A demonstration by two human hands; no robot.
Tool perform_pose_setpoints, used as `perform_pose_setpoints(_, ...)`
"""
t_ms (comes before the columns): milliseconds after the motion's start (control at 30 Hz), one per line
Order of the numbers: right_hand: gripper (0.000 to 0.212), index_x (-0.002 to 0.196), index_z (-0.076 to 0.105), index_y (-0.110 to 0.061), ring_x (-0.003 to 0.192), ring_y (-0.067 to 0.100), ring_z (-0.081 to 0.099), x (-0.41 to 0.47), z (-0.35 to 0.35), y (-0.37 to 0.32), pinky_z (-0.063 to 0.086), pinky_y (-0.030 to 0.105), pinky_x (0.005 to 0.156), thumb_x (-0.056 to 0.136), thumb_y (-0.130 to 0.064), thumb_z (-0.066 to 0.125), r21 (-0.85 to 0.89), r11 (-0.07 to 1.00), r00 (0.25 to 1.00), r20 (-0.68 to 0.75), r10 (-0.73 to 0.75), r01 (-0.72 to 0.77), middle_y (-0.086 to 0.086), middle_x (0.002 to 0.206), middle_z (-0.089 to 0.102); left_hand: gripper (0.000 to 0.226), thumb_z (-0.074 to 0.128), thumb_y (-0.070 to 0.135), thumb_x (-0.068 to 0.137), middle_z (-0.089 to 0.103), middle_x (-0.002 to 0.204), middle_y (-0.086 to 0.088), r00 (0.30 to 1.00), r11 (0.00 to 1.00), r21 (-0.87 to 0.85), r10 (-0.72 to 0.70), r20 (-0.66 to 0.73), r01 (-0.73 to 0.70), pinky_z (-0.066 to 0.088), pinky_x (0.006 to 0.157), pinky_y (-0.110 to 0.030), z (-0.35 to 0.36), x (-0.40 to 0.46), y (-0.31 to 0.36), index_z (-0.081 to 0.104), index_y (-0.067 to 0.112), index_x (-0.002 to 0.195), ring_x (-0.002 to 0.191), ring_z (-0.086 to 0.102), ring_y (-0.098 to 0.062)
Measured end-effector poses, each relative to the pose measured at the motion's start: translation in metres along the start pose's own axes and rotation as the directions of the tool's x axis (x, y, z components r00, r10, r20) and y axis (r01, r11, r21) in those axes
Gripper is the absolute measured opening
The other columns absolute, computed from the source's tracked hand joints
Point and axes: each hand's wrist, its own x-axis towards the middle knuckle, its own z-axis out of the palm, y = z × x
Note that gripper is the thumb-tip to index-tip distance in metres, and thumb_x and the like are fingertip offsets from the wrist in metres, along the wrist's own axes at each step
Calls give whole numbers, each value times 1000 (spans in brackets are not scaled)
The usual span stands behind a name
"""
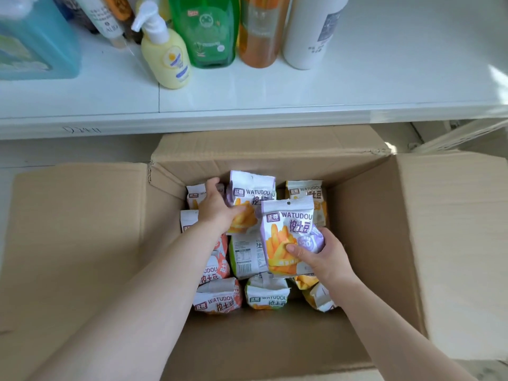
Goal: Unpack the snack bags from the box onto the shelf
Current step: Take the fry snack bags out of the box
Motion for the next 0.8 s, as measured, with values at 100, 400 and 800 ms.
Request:
perform_pose_setpoints(100,50,106,59,-26,92,15,70,-3,0,0,59,40,83,66,-33,89,2,1000,1000,-21,14,-14,-5,99,72,25,68,17,87,66,101,0,1000,998,63,12,-29,-10,45,86,-32,-2,-4,-4,60,16,111,100,62,-23)
perform_pose_setpoints(400,46,99,57,-22,84,13,68,-29,-18,-14,56,31,71,68,-38,88,-142,989,995,-94,26,-40,-4,94,70,52,73,22,84,54,133,-11,996,999,39,-27,79,24,38,97,-30,-11,-31,1,51,6,128,121,52,-26)
perform_pose_setpoints(800,50,107,57,-17,85,12,64,19,-12,20,48,25,63,71,-36,86,-68,996,983,-177,50,-63,-2,98,66,58,70,24,86,46,108,3,995,996,-77,-39,95,47,44,92,-33,47,-2,-24,39,16,135,103,52,-19)
